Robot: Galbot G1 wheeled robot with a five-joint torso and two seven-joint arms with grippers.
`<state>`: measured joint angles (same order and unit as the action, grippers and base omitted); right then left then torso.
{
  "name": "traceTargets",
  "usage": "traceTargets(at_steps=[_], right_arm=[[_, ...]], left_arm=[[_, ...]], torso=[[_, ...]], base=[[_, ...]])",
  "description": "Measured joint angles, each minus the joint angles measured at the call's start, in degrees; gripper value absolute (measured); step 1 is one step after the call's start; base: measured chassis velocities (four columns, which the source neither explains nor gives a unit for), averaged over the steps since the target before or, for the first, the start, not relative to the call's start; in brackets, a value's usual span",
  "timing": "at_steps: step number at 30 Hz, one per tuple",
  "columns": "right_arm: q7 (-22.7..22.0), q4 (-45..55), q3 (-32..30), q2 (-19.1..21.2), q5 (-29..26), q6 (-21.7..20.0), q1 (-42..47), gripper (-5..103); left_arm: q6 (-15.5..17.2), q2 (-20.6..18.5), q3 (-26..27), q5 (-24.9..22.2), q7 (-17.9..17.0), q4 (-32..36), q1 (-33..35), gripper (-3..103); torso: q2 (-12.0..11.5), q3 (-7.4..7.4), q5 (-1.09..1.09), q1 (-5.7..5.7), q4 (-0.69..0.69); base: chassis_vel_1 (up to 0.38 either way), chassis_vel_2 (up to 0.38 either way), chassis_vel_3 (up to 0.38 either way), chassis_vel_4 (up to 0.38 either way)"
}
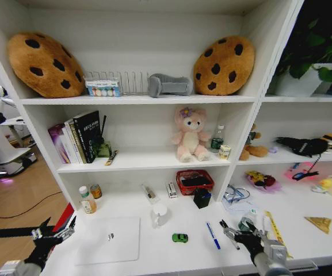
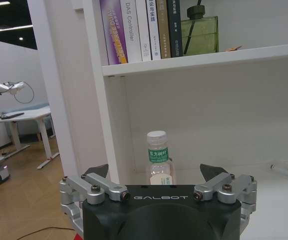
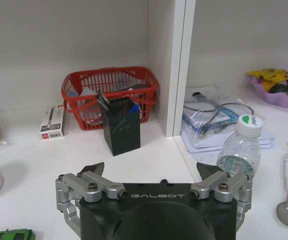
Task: Organize the objects on the table.
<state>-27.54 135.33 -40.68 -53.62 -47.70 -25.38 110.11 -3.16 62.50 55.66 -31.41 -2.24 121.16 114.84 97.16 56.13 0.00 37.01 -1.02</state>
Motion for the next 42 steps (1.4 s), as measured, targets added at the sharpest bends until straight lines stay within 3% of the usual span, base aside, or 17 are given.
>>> traceTargets(at_steps=[3,9,18,32,34,42], right_arm=[[-0.58,-0.93,0.54,1.08,-6.27,-4.07,-3.37,100],[-0.49,-2.68,1.05,2.25,-8.32,-6.63,-6.12,100],[2.39,-0.4,4.82,2.38,-7.24,-9.26,-6.29,100],[6.67,-2.66,13.62,4.4,-1.4,-9.44,-9.36,100],[7.1,-4.3,18.28,5.33,-1.43,-9.66,-13.79,100],[8.02,-7.29,25.36,4.62,0.96,-10.44,-20.92,100]], left_arm=[[-0.03,0.16,-0.03,0.41,-0.06,-0.04,0.22,100],[0.09,0.21,0.32,0.65,-0.14,0.11,0.23,100],[0.41,0.89,0.39,1.19,-0.25,0.19,0.3,100],[0.35,1.16,1.07,1.29,-0.25,0.52,1.09,100],[0.35,1.43,1.35,1.31,-0.24,0.92,1.29,100],[0.1,1.95,2.04,1.44,-0.16,0.8,2.29,100]], torso=[[0.0,0.0,0.01,0.0,0.01],[0.0,0.0,0.01,0.0,0.01],[0.0,0.0,0.0,0.0,0.01],[0.0,0.0,0.0,0.0,0.0],[0.0,0.0,0.0,0.0,0.0],[0.0,0.0,0.01,0.01,0.04]], base=[[0.0,0.0,0.0,0.0],[0.0,0.0,0.0,0.0],[0.0,0.0,0.0,0.0],[0.0,0.0,0.0,0.0],[0.0,0.0,0.0,0.0],[0.0,0.0,0.0,0.0]])
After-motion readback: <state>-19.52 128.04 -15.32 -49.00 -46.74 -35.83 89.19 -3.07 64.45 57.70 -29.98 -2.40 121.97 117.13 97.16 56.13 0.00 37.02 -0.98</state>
